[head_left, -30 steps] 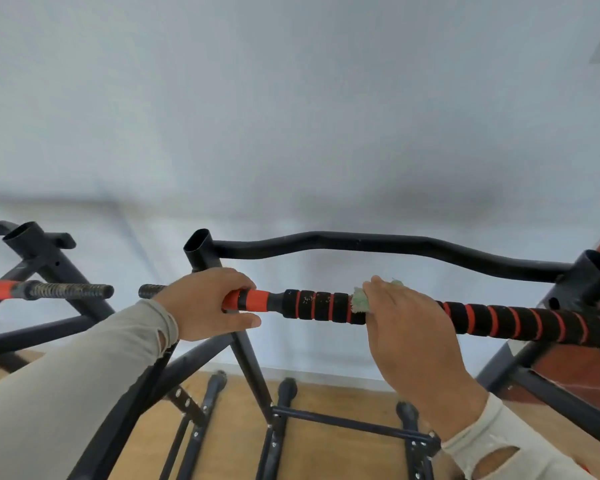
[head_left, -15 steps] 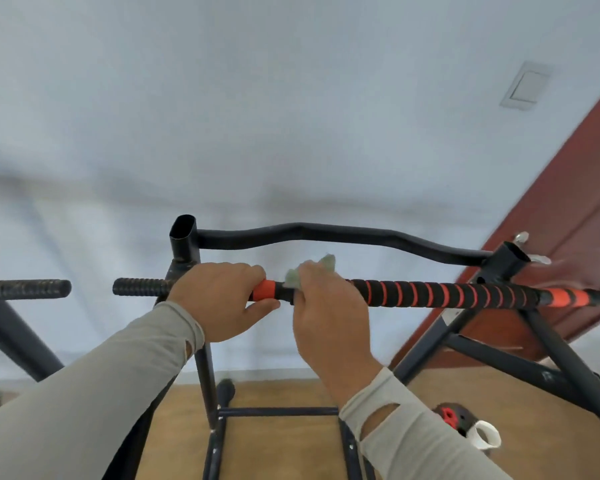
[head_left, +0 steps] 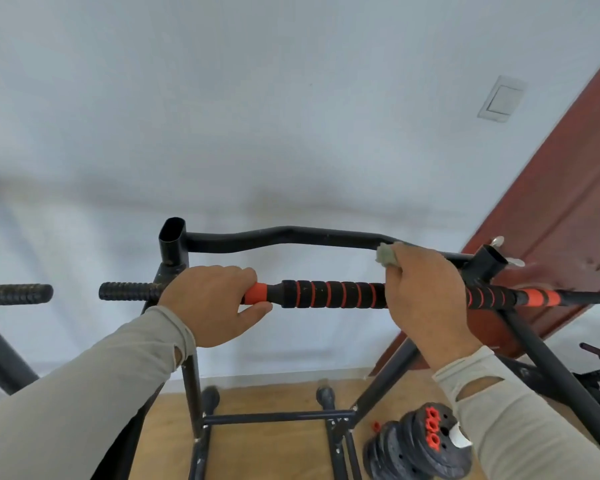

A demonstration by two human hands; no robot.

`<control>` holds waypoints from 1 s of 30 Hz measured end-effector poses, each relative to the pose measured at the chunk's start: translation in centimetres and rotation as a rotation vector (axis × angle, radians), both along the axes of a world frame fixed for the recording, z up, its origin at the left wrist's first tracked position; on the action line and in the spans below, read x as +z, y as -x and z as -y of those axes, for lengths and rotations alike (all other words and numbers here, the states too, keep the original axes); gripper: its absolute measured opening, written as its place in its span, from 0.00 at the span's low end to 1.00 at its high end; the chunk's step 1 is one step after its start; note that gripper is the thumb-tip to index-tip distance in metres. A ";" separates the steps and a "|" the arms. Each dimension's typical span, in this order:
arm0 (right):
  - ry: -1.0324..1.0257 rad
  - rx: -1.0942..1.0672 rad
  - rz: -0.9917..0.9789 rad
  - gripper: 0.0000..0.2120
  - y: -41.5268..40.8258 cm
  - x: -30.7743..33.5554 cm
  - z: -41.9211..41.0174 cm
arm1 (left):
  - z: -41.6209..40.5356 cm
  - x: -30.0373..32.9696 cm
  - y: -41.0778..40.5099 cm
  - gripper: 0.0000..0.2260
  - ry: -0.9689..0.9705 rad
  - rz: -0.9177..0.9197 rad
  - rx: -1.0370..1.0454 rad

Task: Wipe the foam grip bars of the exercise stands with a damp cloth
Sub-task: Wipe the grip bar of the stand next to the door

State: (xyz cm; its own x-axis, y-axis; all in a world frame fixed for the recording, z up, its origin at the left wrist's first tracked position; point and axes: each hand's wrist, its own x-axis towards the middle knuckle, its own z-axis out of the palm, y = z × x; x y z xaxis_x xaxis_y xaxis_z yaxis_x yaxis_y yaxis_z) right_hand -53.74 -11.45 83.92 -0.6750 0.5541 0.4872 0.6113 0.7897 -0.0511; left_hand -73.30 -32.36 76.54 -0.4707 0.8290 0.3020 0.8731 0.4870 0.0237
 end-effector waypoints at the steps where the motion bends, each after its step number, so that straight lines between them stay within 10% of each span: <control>1: 0.026 0.048 -0.043 0.08 0.3 -0.1 0.7 | 0.0 0.3 0.0 0.19 0.024 0.019 -0.005; 11: 0.365 0.226 0.311 0.10 1.4 -1.8 -0.6 | -2.6 1.4 -0.6 0.06 0.220 0.086 0.075; 16: 0.258 0.171 0.354 0.20 2.0 -2.9 0.8 | -2.9 1.2 -0.4 0.05 0.204 0.102 0.106; 22: 0.034 0.312 0.066 0.09 5.4 -5.8 6.9 | -2.9 1.0 -0.5 0.07 0.200 0.063 0.091; 30: -0.279 0.505 0.239 0.33 1.2 -5.5 0.5 | -2.8 1.5 -0.7 0.06 0.233 0.054 0.086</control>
